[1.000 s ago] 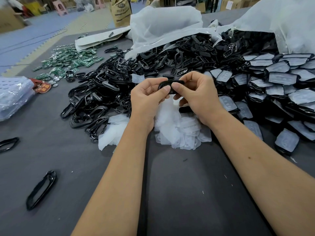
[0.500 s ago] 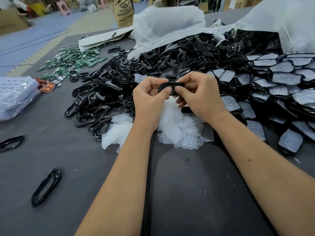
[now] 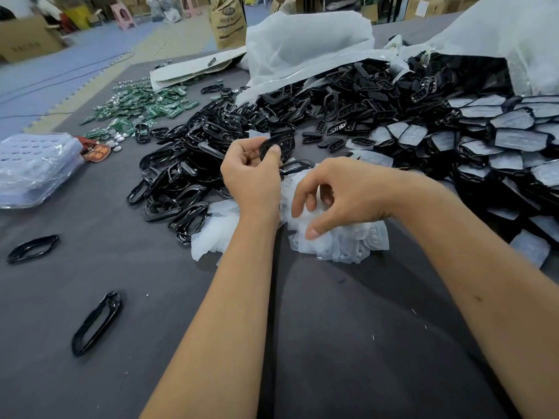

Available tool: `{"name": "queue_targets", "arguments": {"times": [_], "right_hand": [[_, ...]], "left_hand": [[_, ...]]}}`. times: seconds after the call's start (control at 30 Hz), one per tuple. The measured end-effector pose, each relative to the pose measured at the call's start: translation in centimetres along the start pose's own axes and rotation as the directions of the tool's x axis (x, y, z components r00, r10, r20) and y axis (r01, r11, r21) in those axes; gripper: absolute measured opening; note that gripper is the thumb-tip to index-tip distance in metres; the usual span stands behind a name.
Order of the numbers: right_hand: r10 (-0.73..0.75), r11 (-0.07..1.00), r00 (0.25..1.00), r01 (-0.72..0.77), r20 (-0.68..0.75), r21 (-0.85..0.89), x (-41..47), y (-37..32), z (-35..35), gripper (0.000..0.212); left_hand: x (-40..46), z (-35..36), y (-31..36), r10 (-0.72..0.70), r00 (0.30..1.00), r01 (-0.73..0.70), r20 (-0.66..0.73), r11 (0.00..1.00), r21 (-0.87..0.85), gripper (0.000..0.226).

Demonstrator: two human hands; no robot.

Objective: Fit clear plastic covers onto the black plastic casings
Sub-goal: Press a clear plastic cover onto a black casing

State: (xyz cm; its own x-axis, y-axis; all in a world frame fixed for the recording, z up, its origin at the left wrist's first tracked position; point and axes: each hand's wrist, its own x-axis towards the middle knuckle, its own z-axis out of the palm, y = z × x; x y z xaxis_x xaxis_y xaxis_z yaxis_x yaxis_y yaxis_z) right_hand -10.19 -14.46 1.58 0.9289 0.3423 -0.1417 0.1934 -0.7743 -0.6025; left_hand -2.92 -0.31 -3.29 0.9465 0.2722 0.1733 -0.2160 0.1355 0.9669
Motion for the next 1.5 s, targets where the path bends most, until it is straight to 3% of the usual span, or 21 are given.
{"name": "queue_targets", "arguments": {"times": [0.37, 0.6, 0.73, 0.87, 1.03, 1.13, 1.27, 1.4, 1.5], "right_hand": [[-0.009, 0.999, 0.981, 0.015, -0.196, 0.028, 0.8, -0.5, -0.2, 0.015], [-0.122, 0.984, 0.867, 0.041, -0.484, -0.174, 1.7, -0.3, 1.1, 0.012], [-0.186, 0.933, 0.876, 0.016, -0.445, -0.358, 2.3, -1.1, 2.8, 0.009], [-0.193, 0.926, 0.856, -0.002, -0.479, -0.377, 2.5, -1.4, 3.9, 0.017], [-0.245, 0.922, 0.79, 0.01, -0.563, -0.387, 2.1, -1.3, 4.8, 0.023], [-0.186, 0.963, 0.685, -0.016, -0.705, -0.27, 2.1, -0.8, 4.5, 0.01], [0.04, 0.991, 0.551, 0.085, -0.833, 0.104, 1.9, 0.3, 2.9, 0.026], [0.309, 0.847, 0.588, 0.187, -0.747, 0.497, 1.8, 2.2, 1.8, 0.029], [0.355, 0.681, 0.65, 0.313, -0.672, 0.662, 1.8, 3.1, 2.1, 0.015]], "left_hand": [[-0.1, 0.2, 1.0, 0.014, 1.0, -0.015, -0.008, 0.995, -0.102, 0.02], [1.3, -0.8, 2.4, -0.041, 0.992, 0.067, 0.117, 0.973, -0.223, 0.019], [0.7, -0.4, 3.3, -0.197, 0.934, 0.321, 0.298, 0.829, -0.459, 0.018], [0.5, -0.3, 3.7, -0.185, 0.914, 0.362, 0.362, 0.775, -0.518, 0.018], [0.6, -0.9, 4.0, -0.241, 0.856, 0.512, 0.458, 0.525, -0.68, 0.014], [0.7, -1.2, 4.0, -0.235, 0.849, 0.523, 0.473, 0.497, -0.693, 0.019], [1.2, -1.7, 4.1, -0.232, 0.855, 0.515, 0.464, 0.488, -0.705, 0.024], [1.7, -2.5, 4.0, -0.188, 0.84, 0.537, 0.508, 0.417, -0.733, 0.024], [2.0, -2.8, 4.0, -0.145, 0.842, 0.534, 0.52, 0.364, -0.763, 0.025]]}}
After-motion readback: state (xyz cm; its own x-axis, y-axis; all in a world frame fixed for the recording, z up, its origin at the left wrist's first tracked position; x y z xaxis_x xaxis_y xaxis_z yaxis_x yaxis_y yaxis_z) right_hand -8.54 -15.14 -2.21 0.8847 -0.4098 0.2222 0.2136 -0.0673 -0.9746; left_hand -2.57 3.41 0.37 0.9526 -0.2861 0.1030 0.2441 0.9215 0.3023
